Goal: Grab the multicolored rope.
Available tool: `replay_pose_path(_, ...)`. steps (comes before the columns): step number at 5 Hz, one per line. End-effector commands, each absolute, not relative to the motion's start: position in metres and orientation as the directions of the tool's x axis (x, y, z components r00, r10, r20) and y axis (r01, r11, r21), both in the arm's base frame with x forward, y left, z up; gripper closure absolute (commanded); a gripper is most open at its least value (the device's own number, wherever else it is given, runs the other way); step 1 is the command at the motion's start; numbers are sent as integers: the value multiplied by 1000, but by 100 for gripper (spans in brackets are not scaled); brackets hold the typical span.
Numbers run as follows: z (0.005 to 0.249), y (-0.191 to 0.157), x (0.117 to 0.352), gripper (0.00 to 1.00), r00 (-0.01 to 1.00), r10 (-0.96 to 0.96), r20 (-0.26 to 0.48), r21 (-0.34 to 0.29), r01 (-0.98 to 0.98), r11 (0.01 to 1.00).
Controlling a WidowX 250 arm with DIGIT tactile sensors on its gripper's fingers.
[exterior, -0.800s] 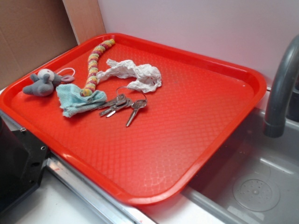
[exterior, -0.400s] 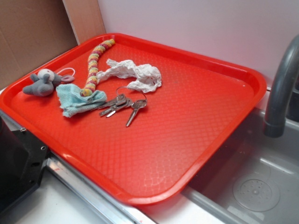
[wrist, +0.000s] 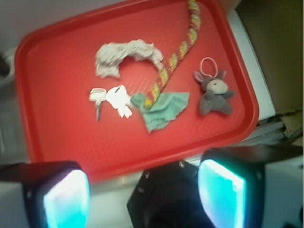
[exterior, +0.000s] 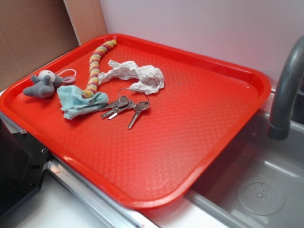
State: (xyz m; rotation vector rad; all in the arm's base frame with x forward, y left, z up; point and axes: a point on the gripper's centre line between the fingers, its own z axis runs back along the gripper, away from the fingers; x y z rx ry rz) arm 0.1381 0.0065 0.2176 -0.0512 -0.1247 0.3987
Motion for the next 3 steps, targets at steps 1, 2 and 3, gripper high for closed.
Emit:
replay_pose_path(1,178,47,178,0,707,662,248,-169,-642,748)
replay_pose_path(2,155,70,198,0,629,716,304,-197,-694,693)
replay_pose_path(3,131,86,219,0,586,737,338,-198,-721,664)
